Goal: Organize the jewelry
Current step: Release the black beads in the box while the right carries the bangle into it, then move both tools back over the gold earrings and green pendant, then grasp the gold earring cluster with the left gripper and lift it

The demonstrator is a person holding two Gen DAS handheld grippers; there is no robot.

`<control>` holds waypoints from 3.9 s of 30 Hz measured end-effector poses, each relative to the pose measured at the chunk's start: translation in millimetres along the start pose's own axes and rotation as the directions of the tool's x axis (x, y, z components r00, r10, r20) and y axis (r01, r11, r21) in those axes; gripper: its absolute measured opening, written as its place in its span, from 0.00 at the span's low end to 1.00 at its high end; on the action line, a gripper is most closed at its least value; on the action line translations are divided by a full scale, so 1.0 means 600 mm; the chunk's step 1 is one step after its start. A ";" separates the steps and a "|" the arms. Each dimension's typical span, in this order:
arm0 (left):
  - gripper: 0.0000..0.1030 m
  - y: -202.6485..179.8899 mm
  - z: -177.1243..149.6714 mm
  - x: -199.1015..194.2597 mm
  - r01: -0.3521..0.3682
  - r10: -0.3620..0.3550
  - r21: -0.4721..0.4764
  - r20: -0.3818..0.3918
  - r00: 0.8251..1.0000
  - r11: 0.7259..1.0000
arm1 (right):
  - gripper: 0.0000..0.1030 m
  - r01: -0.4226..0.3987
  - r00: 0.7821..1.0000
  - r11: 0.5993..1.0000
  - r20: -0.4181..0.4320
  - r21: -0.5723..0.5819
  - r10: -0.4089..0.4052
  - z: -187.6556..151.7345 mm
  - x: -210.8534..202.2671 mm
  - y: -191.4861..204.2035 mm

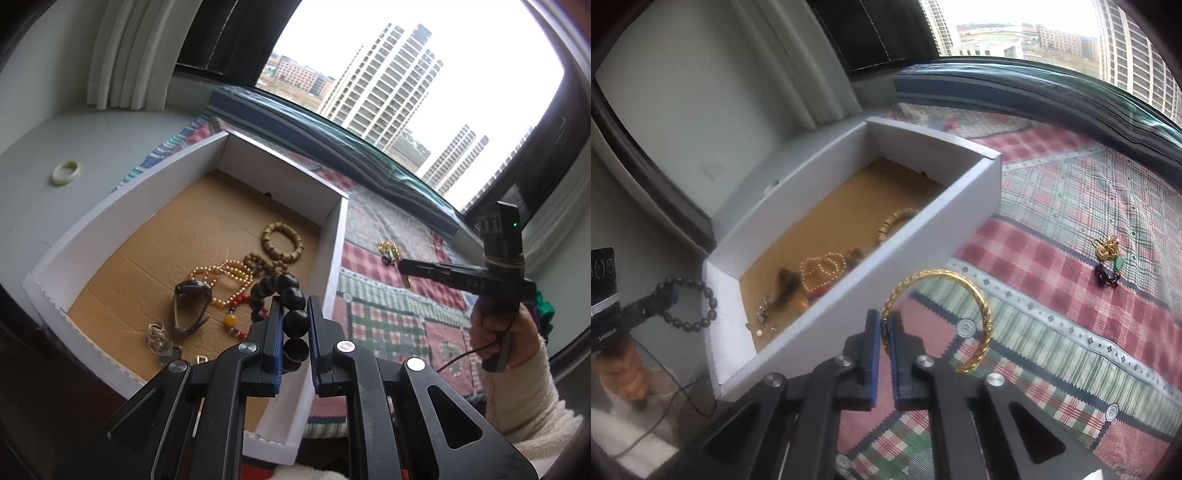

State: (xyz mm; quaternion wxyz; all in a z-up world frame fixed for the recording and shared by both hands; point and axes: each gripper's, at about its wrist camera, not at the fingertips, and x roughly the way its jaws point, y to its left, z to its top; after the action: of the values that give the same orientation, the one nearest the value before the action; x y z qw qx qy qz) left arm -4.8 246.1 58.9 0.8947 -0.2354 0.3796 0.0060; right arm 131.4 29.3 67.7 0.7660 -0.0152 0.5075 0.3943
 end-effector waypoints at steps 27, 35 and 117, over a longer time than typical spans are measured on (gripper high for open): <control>0.63 -0.011 -0.029 0.080 -0.095 0.097 0.047 -0.035 0.995 0.994 | 0.51 0.047 0.997 0.969 -0.041 -0.241 -0.058 -0.092 0.110 0.191; 0.82 -0.228 -0.100 0.194 0.138 -0.096 0.244 -0.176 0.980 0.960 | 0.52 0.504 0.855 0.858 0.086 0.098 -0.512 -0.251 0.008 -0.072; 0.20 -0.510 0.100 0.823 -0.048 0.182 0.437 -0.270 0.946 0.898 | 0.90 0.581 0.788 0.709 -0.057 0.399 -0.613 -0.453 -0.047 -0.277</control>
State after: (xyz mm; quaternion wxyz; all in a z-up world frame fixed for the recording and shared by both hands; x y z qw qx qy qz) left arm 444.9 -83.5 -114.4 0.8532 -0.0101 0.5180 -0.0596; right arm 21.5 -217.0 -104.1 0.8583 -0.0078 0.5129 0.0146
